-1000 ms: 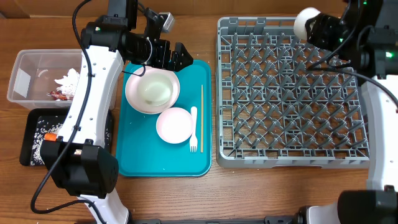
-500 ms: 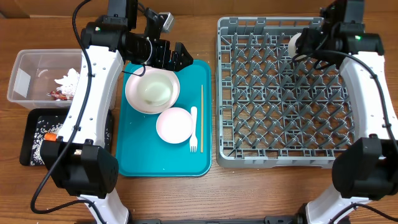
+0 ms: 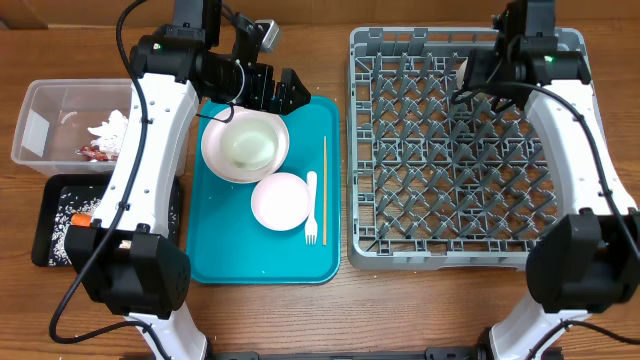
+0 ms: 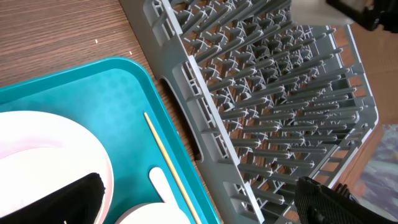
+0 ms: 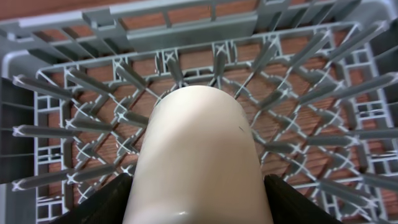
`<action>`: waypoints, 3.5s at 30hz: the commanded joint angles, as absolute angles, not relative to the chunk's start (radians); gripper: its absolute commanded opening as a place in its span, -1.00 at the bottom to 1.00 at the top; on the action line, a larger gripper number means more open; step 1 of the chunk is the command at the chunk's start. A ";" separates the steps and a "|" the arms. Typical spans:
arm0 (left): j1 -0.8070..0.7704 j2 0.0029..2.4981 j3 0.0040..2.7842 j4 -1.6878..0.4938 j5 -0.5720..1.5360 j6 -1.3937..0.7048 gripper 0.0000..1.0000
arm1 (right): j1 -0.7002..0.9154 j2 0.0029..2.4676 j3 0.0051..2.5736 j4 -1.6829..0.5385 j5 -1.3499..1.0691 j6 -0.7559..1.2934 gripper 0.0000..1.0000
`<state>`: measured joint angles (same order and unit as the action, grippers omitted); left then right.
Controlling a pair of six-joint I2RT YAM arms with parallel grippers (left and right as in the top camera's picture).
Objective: Sort waste into correct bins and load items into the dishwasher rack
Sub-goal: 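Lower the white cup upright into the rack's far area with the right gripper, then open the right gripper and move it left toward the teal tray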
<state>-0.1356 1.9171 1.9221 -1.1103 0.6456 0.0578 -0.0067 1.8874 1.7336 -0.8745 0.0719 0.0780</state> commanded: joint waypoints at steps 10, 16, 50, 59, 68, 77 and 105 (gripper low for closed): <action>-0.138 1.925 1.919 -1.110 0.642 0.064 0.99 | -0.006 1.977 1.761 -0.871 0.020 0.073 -0.38; -0.138 1.925 1.919 -1.110 0.642 0.064 0.99 | -0.006 1.979 1.761 -0.884 0.020 0.074 -0.41; -0.138 1.925 1.919 -1.110 0.642 0.064 0.99 | -0.006 2.024 1.791 -0.915 0.020 0.070 -0.26; -0.138 1.925 1.919 -1.110 0.642 0.064 1.00 | -0.006 2.025 1.785 -0.915 0.020 0.070 -0.22; -0.138 1.925 1.919 -1.110 0.642 0.064 1.00 | -0.006 2.053 1.785 -0.901 0.019 0.070 -0.08; -0.138 1.925 1.919 -1.110 0.642 0.064 1.00 | -0.006 2.051 1.805 -0.900 0.014 0.070 0.96; -0.138 1.925 1.919 -1.110 0.642 0.064 1.00 | 0.069 1.863 1.950 -1.459 -0.383 0.070 0.69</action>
<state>-0.1356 1.9171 1.9221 -1.1103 0.6456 0.0578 0.0273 1.8748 1.9587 -1.4185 -0.3298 0.0750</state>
